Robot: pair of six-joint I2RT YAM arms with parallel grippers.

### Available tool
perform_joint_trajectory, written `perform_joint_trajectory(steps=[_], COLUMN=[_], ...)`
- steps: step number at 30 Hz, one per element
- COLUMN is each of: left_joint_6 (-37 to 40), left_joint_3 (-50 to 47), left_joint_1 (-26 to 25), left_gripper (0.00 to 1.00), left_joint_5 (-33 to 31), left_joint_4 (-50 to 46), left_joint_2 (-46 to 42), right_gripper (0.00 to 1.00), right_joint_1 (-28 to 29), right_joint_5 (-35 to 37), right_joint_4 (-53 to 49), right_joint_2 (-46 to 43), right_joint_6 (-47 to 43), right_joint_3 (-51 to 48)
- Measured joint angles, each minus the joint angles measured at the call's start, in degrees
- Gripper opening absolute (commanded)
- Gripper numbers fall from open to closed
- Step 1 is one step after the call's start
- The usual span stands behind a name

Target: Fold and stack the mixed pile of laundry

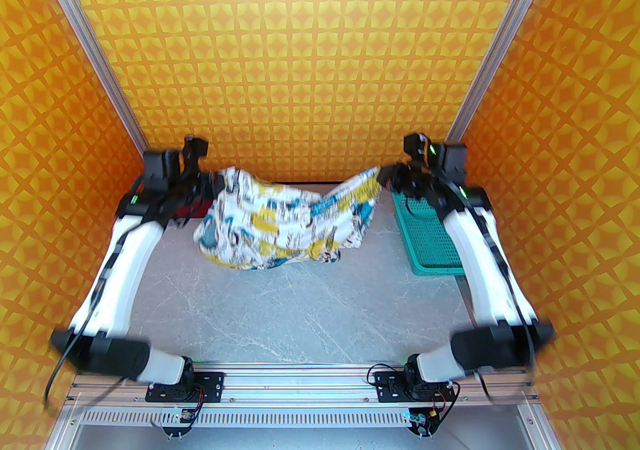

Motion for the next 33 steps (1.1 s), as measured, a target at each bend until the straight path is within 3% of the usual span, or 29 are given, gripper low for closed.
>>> perform_joint_trajectory(steps=[4, 9, 21, 27, 33], left_joint_6=[-0.94, -1.05, -0.37, 0.26, 0.24], left_joint_3=[13.05, 17.53, -1.25, 0.15, 1.68], left_joint_1=[0.09, 0.11, 0.11, 0.09, 0.09], left_gripper=[0.0, 0.0, 0.0, 0.0, 0.0], left_joint_5=[0.39, 0.9, 1.53, 2.1, 3.3], left_joint_4=[2.64, 4.59, 3.58, -0.72, -1.95], left_joint_2=[5.95, 2.75, -21.81, -27.19, -27.23], right_gripper=[0.0, 0.0, 0.0, 0.0, 0.0], right_joint_1=[-0.11, -0.37, -0.37, -0.37, -0.37], right_joint_5=[-0.79, -1.36, 0.09, 1.81, 2.19], right_joint_4=[2.34, 4.63, 3.3, 0.09, -0.66], right_joint_2=[7.19, 5.2, -17.9, -25.75, -26.43], right_joint_6=[2.84, 3.78, 0.85, -0.72, -0.79], right_joint_3=[12.35, 17.81, 0.61, -0.42, 0.28])
